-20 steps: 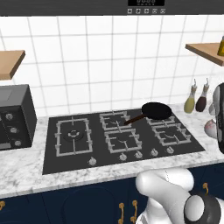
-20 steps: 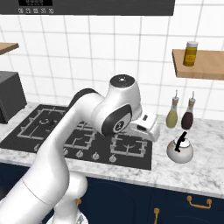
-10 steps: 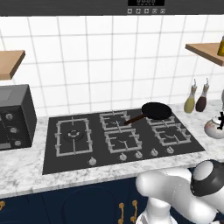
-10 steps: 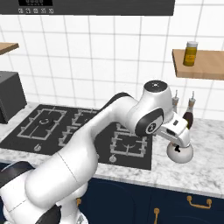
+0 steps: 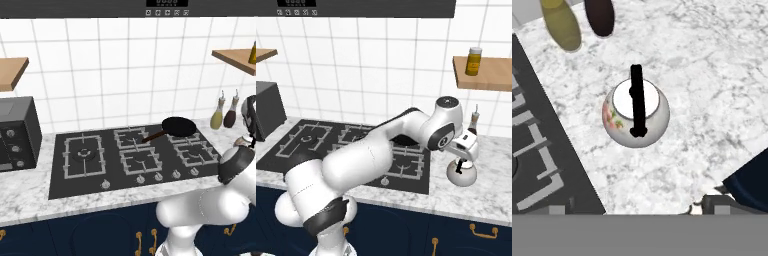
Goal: Pick the kettle from the counter and place it on a stove burner. Then turn the burner on.
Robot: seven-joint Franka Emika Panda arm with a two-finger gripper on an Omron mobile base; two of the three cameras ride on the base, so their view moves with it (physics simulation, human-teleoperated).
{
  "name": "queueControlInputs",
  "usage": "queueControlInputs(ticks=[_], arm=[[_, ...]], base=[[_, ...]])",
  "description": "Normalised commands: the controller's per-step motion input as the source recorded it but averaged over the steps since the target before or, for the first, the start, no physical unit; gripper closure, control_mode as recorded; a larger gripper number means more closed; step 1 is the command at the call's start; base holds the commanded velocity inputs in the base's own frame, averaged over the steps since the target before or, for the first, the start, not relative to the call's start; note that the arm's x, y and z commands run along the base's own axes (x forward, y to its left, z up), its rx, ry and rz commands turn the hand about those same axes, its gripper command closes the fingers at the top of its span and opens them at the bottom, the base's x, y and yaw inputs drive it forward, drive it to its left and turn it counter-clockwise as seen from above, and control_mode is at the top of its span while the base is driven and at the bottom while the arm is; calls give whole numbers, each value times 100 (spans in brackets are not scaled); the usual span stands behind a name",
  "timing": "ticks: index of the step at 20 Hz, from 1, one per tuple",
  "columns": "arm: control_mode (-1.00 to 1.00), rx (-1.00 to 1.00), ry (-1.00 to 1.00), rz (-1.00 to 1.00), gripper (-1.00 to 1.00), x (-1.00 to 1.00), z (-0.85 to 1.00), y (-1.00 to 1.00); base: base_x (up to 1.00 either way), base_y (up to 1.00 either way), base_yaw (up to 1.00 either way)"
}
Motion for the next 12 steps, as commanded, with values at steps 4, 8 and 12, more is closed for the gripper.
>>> queueControlInputs(ticks=[4,8,12], arm=[[-100,0,5,0,-100,70,-51,-1],[-100,0,0,0,-100,34,-33,-26],[-100,2,0,0,-100,5,-30,-63]], base=[[0,0,0],[0,0,0],[0,0,0]])
